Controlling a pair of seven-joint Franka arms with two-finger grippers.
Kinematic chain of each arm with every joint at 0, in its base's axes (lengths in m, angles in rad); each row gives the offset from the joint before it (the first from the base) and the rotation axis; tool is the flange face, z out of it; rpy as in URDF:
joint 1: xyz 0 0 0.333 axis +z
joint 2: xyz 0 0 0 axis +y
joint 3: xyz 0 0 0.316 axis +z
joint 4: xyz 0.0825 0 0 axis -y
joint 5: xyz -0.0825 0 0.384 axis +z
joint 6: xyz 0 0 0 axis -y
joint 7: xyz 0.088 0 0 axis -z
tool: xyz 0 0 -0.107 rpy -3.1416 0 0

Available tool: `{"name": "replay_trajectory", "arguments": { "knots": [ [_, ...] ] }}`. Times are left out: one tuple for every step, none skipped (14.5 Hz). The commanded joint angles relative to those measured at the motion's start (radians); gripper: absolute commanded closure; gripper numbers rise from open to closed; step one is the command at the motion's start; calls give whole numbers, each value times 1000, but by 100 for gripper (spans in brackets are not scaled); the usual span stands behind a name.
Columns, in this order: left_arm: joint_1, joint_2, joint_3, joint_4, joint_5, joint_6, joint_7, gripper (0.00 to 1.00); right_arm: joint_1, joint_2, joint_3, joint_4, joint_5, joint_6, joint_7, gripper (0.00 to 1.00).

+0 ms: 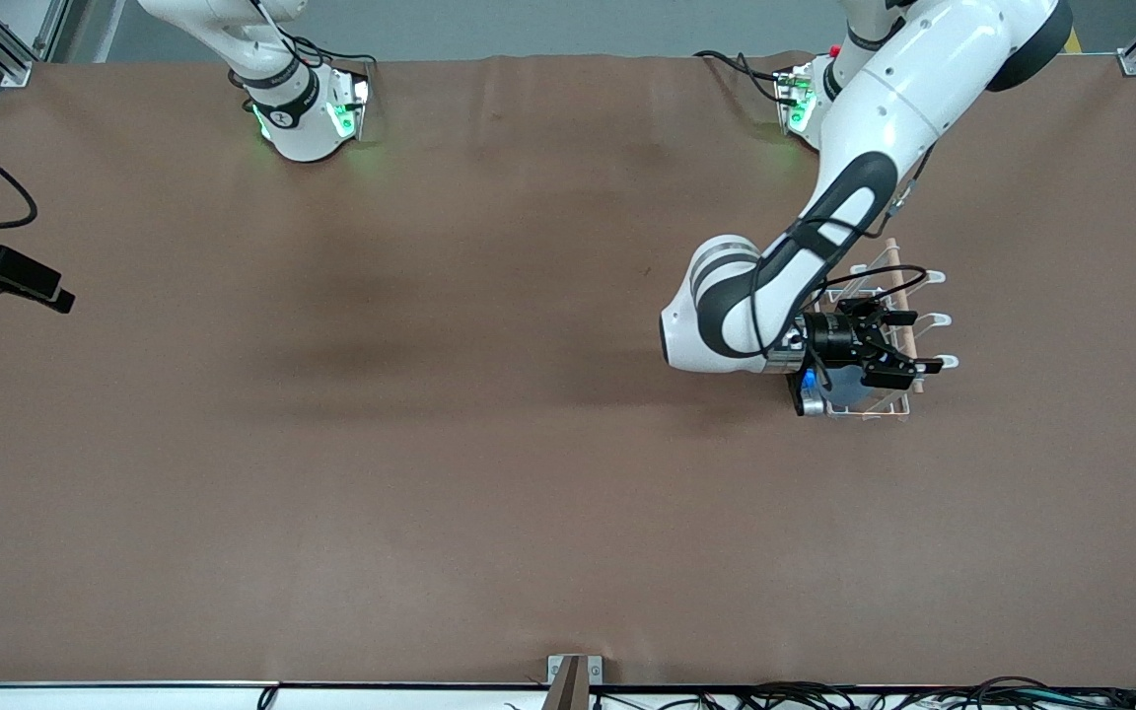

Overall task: Hang cup on cup holder
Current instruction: 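Lower the cup onto a rack hook and open the left gripper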

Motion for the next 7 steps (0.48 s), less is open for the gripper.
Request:
{"name": "replay_trajectory", "arguments": {
  "knots": [
    [23,-101,-1,17,-120,130,-94,0,2,-21,-1,-25,-16,10,-5,0],
    [32,-157,7,17,-191,190,-106,0,-1,-18,-1,-22,-15,24,-7,0],
    [41,-204,24,15,-241,246,-108,0,-6,-18,-2,-14,-13,38,-11,0],
    [45,-250,50,18,-303,296,-123,0,-6,-18,-4,-8,-12,36,-12,0],
    [45,-304,86,17,-388,358,-131,0,-4,-21,-4,6,-12,23,-2,0],
    [45,-353,125,14,-456,426,-138,0,2,-21,-1,9,-12,12,-4,0],
    [45,-402,171,15,-551,484,-149,0,2,-18,-1,0,-10,-10,-11,0]
  ]
}}
